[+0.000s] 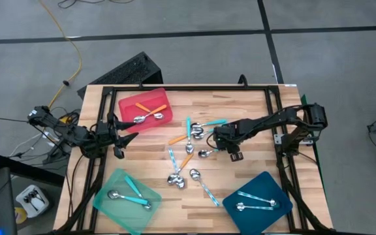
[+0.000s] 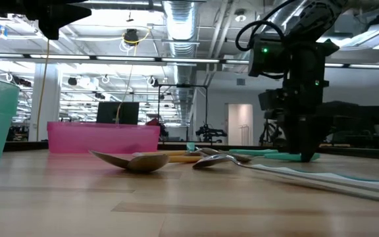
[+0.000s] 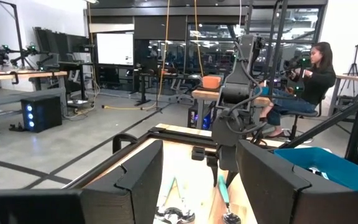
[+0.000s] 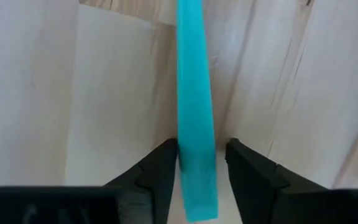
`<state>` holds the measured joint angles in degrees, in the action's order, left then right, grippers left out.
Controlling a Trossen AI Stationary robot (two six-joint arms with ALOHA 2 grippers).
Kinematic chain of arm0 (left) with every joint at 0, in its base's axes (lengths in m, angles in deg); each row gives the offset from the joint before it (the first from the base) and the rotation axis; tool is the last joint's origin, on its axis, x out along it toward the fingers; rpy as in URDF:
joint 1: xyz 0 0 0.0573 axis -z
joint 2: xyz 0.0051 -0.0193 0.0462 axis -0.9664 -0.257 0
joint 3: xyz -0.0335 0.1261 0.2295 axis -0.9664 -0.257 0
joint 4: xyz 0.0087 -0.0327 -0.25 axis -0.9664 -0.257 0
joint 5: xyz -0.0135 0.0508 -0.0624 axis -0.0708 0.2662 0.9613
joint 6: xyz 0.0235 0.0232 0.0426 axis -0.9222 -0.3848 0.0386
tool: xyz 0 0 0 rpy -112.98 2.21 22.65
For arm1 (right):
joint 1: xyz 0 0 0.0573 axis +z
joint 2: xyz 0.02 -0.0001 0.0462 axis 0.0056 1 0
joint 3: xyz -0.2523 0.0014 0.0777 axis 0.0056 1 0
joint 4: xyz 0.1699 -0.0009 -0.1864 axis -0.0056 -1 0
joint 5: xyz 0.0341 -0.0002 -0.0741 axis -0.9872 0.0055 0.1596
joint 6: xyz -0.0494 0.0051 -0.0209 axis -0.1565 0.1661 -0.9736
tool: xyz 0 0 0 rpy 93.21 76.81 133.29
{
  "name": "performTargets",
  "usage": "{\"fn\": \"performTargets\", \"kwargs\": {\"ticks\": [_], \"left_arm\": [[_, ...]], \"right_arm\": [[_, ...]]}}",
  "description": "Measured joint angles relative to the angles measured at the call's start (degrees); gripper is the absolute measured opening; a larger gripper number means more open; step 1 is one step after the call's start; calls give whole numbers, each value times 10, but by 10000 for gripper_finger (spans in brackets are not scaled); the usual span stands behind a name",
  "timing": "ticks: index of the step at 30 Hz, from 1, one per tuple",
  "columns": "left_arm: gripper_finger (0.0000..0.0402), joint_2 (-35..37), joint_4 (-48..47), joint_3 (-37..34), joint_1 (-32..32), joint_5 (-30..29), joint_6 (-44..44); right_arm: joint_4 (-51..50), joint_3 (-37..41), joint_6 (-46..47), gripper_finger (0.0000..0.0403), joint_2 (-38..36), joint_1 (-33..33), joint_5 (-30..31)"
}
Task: Sort silverware by color (type)
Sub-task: Put the blue spoon into the light blue bin
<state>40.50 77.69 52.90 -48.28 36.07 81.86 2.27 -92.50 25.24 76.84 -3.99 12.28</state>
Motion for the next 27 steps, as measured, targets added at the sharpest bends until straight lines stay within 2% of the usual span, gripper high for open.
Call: {"fn": "performTargets", "kwargs": {"ticks": [8, 20, 27], "left_arm": [[190, 0, 0, 0, 0, 0, 0], [190, 0, 0, 0, 0, 0, 3], [190, 0, 0, 0, 0, 1, 3]], "right_arm": [[-1, 0, 29, 99, 0, 2, 1], [2, 1, 86, 105, -5, 11, 7], [5, -34, 91, 104, -5, 24, 8]]}}
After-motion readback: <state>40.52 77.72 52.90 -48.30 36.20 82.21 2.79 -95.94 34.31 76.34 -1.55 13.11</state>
